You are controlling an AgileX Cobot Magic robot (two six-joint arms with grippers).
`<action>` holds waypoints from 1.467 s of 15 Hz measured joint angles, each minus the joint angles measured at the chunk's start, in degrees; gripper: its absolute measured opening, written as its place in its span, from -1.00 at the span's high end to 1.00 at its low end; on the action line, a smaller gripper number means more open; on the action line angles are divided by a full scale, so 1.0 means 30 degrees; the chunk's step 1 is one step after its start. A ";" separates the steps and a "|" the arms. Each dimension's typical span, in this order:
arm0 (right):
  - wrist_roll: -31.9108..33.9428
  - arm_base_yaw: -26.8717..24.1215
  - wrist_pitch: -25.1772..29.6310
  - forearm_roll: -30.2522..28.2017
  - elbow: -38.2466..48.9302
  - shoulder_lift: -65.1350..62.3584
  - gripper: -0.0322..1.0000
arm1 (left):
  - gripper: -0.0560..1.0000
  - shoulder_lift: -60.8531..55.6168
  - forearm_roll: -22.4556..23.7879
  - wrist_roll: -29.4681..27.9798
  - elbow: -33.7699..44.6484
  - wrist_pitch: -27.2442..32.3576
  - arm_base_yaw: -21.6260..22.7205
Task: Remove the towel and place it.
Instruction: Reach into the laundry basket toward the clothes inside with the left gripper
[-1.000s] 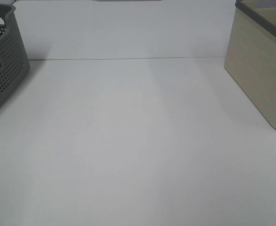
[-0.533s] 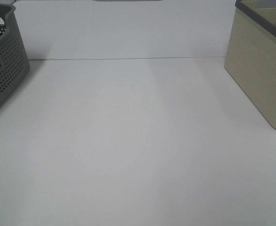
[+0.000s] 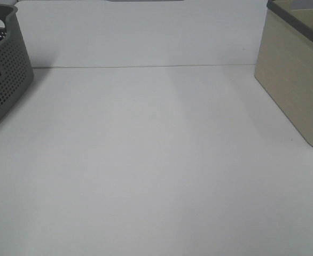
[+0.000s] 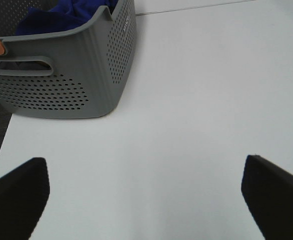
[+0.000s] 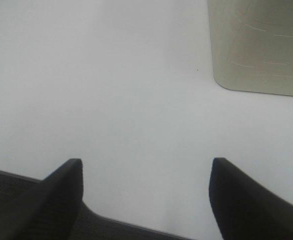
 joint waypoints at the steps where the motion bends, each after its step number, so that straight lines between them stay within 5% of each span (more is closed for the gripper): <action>1: 0.0000 0.0000 0.0000 0.0000 0.0000 0.0000 -0.42 | -0.98 0.0000 0.0000 0.0000 0.0000 0.0000 0.0000; 22: 0.0000 0.0000 0.0000 0.0000 0.0000 0.0000 -0.42 | -0.98 0.1184 -0.0153 0.0076 -0.0859 0.0057 0.0000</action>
